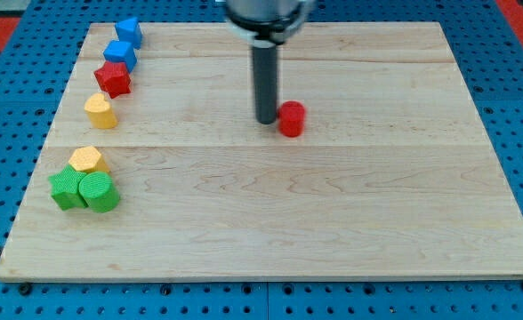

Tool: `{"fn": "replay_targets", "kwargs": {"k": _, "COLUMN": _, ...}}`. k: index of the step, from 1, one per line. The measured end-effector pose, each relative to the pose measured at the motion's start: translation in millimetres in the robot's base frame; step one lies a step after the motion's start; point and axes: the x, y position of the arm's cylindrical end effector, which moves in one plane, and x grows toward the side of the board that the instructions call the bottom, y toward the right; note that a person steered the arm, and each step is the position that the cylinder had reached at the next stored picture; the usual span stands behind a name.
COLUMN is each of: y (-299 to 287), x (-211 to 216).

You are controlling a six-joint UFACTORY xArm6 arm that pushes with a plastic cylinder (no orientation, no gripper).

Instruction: Move the red star towards top center

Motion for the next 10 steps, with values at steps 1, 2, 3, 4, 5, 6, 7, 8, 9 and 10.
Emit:
{"fn": "replay_targets", "kwargs": {"k": 1, "y": 50.5, "x": 28.5}}
{"fn": "replay_targets", "kwargs": {"k": 2, "y": 99.1, "x": 32.3}}
{"fn": "replay_targets", "kwargs": {"k": 3, "y": 133.1, "x": 26.5}}
{"fn": "replay_targets", "kwargs": {"k": 4, "y": 99.7, "x": 26.5}}
{"fn": "replay_targets", "kwargs": {"k": 5, "y": -21.2, "x": 2.6}}
{"fn": "replay_targets", "kwargs": {"k": 6, "y": -115.6, "x": 18.5}}
{"fn": "replay_targets", "kwargs": {"k": 7, "y": -195.5, "x": 38.3}}
{"fn": "replay_targets", "kwargs": {"k": 8, "y": -285.6, "x": 15.3}}
{"fn": "replay_targets", "kwargs": {"k": 9, "y": -330.0, "x": 11.4}}
{"fn": "replay_targets", "kwargs": {"k": 10, "y": -313.0, "x": -45.0}}
